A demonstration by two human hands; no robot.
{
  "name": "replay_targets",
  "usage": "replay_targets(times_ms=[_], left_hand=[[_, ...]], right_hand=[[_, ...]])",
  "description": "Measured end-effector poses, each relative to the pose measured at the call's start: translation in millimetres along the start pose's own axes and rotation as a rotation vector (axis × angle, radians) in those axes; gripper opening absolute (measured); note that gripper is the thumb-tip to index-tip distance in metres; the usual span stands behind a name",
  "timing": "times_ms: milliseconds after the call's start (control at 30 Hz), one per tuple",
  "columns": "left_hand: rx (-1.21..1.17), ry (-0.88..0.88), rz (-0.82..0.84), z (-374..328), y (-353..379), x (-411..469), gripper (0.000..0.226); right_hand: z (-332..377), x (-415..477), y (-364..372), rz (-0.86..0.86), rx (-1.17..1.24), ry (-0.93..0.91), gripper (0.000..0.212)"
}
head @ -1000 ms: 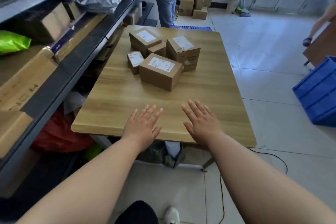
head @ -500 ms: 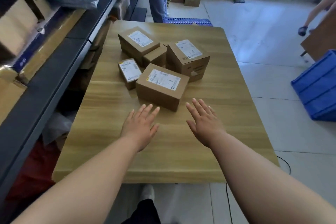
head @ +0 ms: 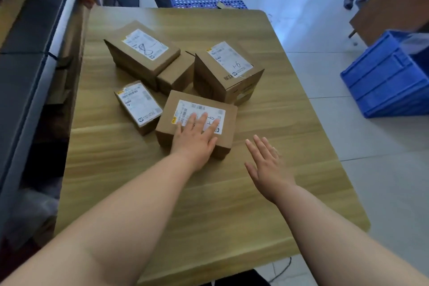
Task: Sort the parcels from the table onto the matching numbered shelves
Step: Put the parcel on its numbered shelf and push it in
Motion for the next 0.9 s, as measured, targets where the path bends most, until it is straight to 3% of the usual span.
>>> replay_targets(times_ms=[233,500,667,767,833,900], left_hand=[[0.108,0.048,0.057,-5,13,8,0.054],[0.169,0.459,0.120,-20,19,-40,0.050],[0.073,0.536,-0.050,-20,22,-96,0.049],[-0.058,0.282,-0.172,-6,20,-113,0.054],[-0.203,-0.037,-0.254,6,14,-118,0.071],[-0.421,-0.397,-0.235,19,24,-125,0.077]], right_hand=[[-8,25,2,0.011,0.024,0.068,0.059],[41,58,-13,-0.039,0.101,-0.141,0.058],[43,50,-7,-0.004,0.117,-0.264,0.059],[36,38,2,0.021,0.162,-0.283,0.060],[30,31,7,0.048,0.231,-0.249,0.063],[24,23,11,0.064,0.299,-0.207,0.065]])
Point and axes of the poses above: each hand's wrist, its own x-axis towards the middle knuckle, its own y-axis out of the palm, z = x × y, the point moved 7 cm from there along x, towards the middle knuckle, and after that the axes turned 14 degrees about -z, right-handed, at the moved point
